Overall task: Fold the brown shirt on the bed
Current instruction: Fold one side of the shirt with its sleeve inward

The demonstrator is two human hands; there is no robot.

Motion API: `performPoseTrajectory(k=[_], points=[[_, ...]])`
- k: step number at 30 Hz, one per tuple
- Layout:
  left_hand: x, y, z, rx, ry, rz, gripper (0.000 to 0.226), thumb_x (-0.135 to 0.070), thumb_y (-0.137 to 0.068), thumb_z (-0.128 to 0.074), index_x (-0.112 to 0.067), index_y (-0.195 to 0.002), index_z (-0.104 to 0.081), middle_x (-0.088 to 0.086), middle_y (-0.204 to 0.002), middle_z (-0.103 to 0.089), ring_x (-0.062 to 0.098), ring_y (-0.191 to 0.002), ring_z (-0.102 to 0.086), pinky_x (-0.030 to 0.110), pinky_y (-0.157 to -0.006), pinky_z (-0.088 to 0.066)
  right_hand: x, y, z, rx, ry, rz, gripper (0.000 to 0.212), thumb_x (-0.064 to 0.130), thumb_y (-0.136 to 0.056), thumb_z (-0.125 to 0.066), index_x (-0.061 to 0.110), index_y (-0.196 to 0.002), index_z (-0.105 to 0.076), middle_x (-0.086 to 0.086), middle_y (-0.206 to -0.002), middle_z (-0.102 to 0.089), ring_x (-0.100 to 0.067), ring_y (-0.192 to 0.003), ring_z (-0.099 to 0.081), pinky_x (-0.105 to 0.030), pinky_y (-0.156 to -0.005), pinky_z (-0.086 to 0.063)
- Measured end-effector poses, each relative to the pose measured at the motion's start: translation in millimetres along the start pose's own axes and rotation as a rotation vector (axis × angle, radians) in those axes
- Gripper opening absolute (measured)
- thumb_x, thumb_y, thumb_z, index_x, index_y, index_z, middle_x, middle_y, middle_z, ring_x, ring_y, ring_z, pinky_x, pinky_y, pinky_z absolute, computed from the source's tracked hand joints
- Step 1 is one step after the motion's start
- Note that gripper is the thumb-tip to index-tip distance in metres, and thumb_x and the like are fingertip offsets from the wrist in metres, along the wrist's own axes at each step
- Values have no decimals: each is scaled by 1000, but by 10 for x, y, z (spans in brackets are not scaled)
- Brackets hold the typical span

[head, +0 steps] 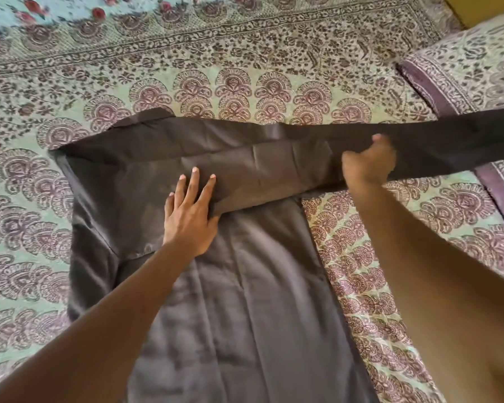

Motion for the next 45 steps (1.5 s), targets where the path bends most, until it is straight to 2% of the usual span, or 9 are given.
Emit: performPoseTrajectory(k=[3, 6, 12, 20, 24, 28, 34, 39, 45], points=[[-19, -20, -42, 2, -36, 16, 85, -35, -97, -60, -32, -167, -11, 1, -176, 5, 33, -162, 1, 56, -128, -14, 280, 437, -278, 89, 253, 499, 46, 26, -90, -72, 16, -134, -61, -13, -154, -45, -37, -144, -40, -61, -110, -38], [-64, -63, -47, 14, -32, 15, 86, -36, -97, -60, -33, -167, -9, 1, -176, 7, 32, -162, 4, 56, -129, -11, 292, 960, -745, 347, 452, 817, 55, 54, -97, -55, 21, -141, -58, -12, -161, -40, -35, -149, -36, -64, -110, -34], [-107, -144, -61, 54, 18, -47, 94, -57, -93, -64, -37, -166, -9, -5, -176, 10, 26, -162, 8, 52, -130, -5, 86, 812, -948, 473, 620, 448, 82, 81, -95, -23, 32, -161, -27, -10, -173, -13, -31, -160, -8, -67, -121, -13], [274, 370, 247, -209, 46, -49, 71, -64, -102, -36, -32, -164, -27, -2, -176, -7, 22, -163, -4, 49, -128, -15, 224, 967, -1127, 437, 779, 588, 90, 82, -93, -26, 28, -164, -17, -20, -171, -11, -42, -158, -7, -66, -123, -15], [838, 905, 397, -325, -21, 105, 64, -53, -106, -39, -26, -164, -31, 2, -176, -11, 25, -163, -9, 53, -125, -22, 617, 1521, -1308, 315, 703, 966, 84, 72, -97, -32, 15, -160, -32, -28, -167, -22, -48, -154, -20, -65, -120, -22], [1397, 1505, 358, -321, -11, 377, 68, -59, -103, -32, -30, -165, -26, 0, -176, -10, 29, -162, -13, 58, -123, -26, 870, 2469, -1772, 645, 531, 1373, 82, 72, -94, -29, 22, -159, -37, -18, -169, -24, -40, -156, -24, -59, -118, -36], [1695, 2019, 93, -219, -83, 336, 70, -62, -102, -30, -30, -164, -28, 3, -175, -16, 29, -161, -18, 55, -124, -26, 1048, 2427, -2078, 544, 636, 981, 78, 73, -99, -25, 18, -145, -57, -19, -166, -30, -38, -154, -26, -56, -122, -24], [1716, 2015, 81, -238, -87, 349, 68, -56, -101, -39, -29, -163, -33, 6, -172, -27, 30, -159, -26, 52, -124, -26, 1680, 2925, -2171, 329, 345, 1196, 51, 53, -97, -48, 12, -120, -70, -9, -134, -67, -31, -123, -63, -61, -114, -33], [1786, 2048, 67, -241, -74, 337, 70, -57, -100, -40, -30, -164, -31, 2, -174, -22, 25, -161, -19, 51, -125, -26, 2543, 3506, -2769, 649, 224, 1125, 66, 59, -88, -70, 15, -135, -57, -6, -130, -62, -28, -123, -57, -49, -100, -42]])
Point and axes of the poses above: each hand's wrist, its own y-axis away from the middle knuckle, its own z-axis out of the back of the hand, x = y × z, the point moved 8 cm from there along -y, towards the middle knuckle
